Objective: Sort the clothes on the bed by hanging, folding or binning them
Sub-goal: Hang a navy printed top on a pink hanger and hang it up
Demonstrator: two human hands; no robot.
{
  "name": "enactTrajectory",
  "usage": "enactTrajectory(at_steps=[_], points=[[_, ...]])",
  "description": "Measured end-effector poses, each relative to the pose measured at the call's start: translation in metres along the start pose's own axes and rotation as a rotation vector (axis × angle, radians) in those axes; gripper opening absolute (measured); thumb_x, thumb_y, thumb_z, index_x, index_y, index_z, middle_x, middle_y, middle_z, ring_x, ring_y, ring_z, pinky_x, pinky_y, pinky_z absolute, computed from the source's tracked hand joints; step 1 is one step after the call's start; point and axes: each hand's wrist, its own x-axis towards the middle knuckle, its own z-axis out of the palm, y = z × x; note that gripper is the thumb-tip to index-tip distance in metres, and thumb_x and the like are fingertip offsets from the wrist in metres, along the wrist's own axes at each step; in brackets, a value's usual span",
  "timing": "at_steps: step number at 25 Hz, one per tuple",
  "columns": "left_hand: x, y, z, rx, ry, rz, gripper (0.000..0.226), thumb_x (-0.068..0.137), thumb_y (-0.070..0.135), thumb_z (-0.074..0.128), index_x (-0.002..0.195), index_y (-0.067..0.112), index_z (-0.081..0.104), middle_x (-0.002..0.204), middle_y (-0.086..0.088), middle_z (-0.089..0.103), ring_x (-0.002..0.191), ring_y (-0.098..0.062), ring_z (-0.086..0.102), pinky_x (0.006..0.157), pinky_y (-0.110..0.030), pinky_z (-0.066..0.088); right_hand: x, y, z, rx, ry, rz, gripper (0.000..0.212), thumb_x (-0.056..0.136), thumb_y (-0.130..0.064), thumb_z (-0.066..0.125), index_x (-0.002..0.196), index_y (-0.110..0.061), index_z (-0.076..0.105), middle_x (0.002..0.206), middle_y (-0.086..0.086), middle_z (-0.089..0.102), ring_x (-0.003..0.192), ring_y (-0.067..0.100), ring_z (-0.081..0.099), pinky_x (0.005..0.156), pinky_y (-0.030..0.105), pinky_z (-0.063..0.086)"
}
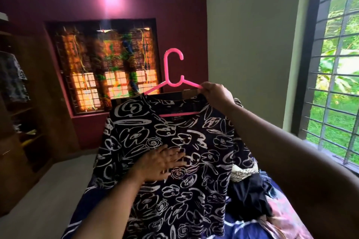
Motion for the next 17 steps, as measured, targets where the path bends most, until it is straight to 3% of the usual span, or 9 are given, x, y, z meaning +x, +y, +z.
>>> enactTrajectory(at_steps=[2, 5, 7, 9, 11, 13, 15, 17], points=[[-0.012, -0.02, -0.003, -0.068, 0.219, -0.277, 0.078, 0.088, 0.054, 0.035, 0.153, 0.03, -0.001, 0.161, 0.002, -0.009, 0.148, -0.017, -0.009, 0.117, -0.044, 0.0, 0.001, 0.01, 0.0, 0.002, 0.011, 0.021, 0.021, 0.095, -0.041, 0.048, 0.105, -0.032, 0.065, 0.099, 0.003, 0.069, 0.093, 0.028, 0.064, 0.074, 0.033, 0.049], [-0.017, -0.036, -0.012, -0.264, 0.206, -0.727, 0.075, 0.092, 0.055, 0.033, 0.154, 0.021, 0.008, 0.161, -0.006, 0.005, 0.149, -0.023, 0.003, 0.119, -0.049, 0.003, 0.002, 0.016, 0.002, -0.018, 0.024, 0.024, 0.023, 0.096, -0.04, 0.047, 0.109, -0.033, 0.064, 0.102, 0.005, 0.07, 0.095, 0.031, 0.064, 0.076, 0.035, 0.049], [-0.027, -0.035, -0.002, -0.377, 0.033, -0.784, 0.074, 0.092, 0.058, 0.03, 0.153, 0.019, 0.016, 0.16, -0.009, 0.015, 0.148, -0.026, 0.007, 0.117, -0.051, 0.016, 0.003, 0.016, 0.002, -0.03, 0.03, 0.019, 0.023, 0.096, -0.037, 0.047, 0.11, -0.032, 0.065, 0.103, 0.006, 0.069, 0.095, 0.032, 0.063, 0.075, 0.035, 0.048], [-0.04, -0.022, 0.016, -0.471, -0.166, -0.624, 0.071, 0.09, 0.059, 0.029, 0.151, 0.023, 0.02, 0.158, -0.007, 0.022, 0.147, -0.026, 0.011, 0.111, -0.053, 0.03, 0.005, 0.017, 0.003, -0.041, 0.038, 0.03, 0.023, 0.097, -0.036, 0.047, 0.11, -0.032, 0.065, 0.104, 0.005, 0.069, 0.096, 0.031, 0.063, 0.074, 0.033, 0.045], [-0.049, -0.005, 0.027, -0.634, -0.528, -0.477, 0.064, 0.093, 0.053, 0.034, 0.15, 0.023, 0.027, 0.157, -0.006, 0.026, 0.146, -0.028, 0.019, 0.114, -0.05, 0.026, 0.007, 0.02, 0.004, -0.044, 0.046, 0.048, 0.022, 0.096, -0.036, 0.046, 0.109, -0.033, 0.065, 0.104, 0.004, 0.069, 0.095, 0.03, 0.063, 0.072, 0.031, 0.044], [-0.06, 0.01, 0.037, -0.888, -0.916, -0.59, 0.051, 0.093, 0.04, 0.05, 0.139, 0.018, 0.048, 0.145, -0.009, 0.046, 0.134, -0.028, 0.041, 0.111, -0.041, 0.033, 0.007, 0.025, 0.005, -0.033, 0.05, 0.06, 0.022, 0.096, -0.037, 0.047, 0.108, -0.033, 0.065, 0.103, 0.004, 0.069, 0.093, 0.03, 0.064, 0.071, 0.031, 0.044], [-0.073, 0.009, 0.036, -0.876, -0.968, -0.794, 0.045, 0.086, 0.042, 0.056, 0.124, 0.019, 0.063, 0.125, -0.003, 0.063, 0.117, -0.024, 0.057, 0.1, -0.034, 0.045, 0.008, 0.029, 0.008, -0.019, 0.055, 0.068, 0.022, 0.096, -0.037, 0.047, 0.108, -0.031, 0.065, 0.102, 0.005, 0.069, 0.092, 0.03, 0.063, 0.07, 0.03, 0.043], [-0.081, -0.01, 0.033, -0.74, -0.745, -1.035, 0.039, 0.088, 0.045, 0.05, 0.112, 0.019, 0.066, 0.116, -0.003, 0.066, 0.109, -0.025, 0.061, 0.09, -0.033, 0.049, 0.008, 0.032, 0.012, -0.023, 0.049, 0.068, 0.021, 0.096, -0.036, 0.047, 0.106, -0.03, 0.065, 0.102, 0.005, 0.069, 0.092, 0.031, 0.063, 0.071, 0.031, 0.044]])
